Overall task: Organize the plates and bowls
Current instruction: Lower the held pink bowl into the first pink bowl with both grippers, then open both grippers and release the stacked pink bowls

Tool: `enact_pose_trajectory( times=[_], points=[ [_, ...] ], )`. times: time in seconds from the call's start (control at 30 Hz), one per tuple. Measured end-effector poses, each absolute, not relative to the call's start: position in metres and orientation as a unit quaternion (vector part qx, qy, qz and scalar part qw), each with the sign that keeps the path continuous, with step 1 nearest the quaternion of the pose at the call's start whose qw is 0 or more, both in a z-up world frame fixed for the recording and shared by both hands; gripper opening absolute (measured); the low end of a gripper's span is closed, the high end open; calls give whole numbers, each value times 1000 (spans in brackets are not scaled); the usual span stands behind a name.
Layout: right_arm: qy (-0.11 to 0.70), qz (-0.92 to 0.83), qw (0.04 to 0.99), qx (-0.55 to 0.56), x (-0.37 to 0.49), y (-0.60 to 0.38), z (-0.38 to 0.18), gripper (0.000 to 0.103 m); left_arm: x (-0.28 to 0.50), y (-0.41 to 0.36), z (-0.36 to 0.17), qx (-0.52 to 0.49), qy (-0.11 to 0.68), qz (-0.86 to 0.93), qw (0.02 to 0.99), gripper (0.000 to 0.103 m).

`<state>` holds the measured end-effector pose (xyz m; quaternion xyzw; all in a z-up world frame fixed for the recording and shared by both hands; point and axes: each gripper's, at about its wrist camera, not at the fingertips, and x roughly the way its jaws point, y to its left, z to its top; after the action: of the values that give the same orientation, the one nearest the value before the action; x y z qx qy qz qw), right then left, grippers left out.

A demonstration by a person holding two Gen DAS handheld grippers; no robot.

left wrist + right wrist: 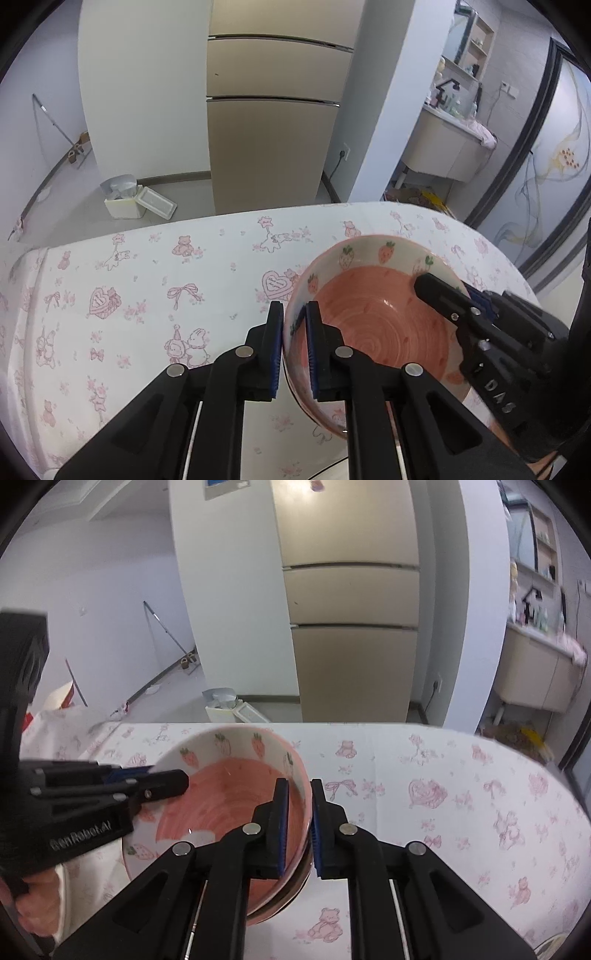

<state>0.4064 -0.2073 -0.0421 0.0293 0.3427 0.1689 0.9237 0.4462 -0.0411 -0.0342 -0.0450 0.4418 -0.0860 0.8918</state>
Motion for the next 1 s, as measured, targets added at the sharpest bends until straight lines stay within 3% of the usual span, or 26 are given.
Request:
enact_pose_trajectory(
  times=[0.37, 0.67, 1.0],
  points=[
    [388, 155, 906, 69, 413, -213, -38, 8, 442, -34, -21, -64, 420, -72, 902, 11],
    [445, 170, 854, 207, 428, -246, -47, 8, 442, -34, -21, -70, 423, -80, 900, 11],
    [415, 148, 892, 103, 415, -224, -25, 10, 439, -29, -14, -71, 418, -74, 903, 11]
  ],
)
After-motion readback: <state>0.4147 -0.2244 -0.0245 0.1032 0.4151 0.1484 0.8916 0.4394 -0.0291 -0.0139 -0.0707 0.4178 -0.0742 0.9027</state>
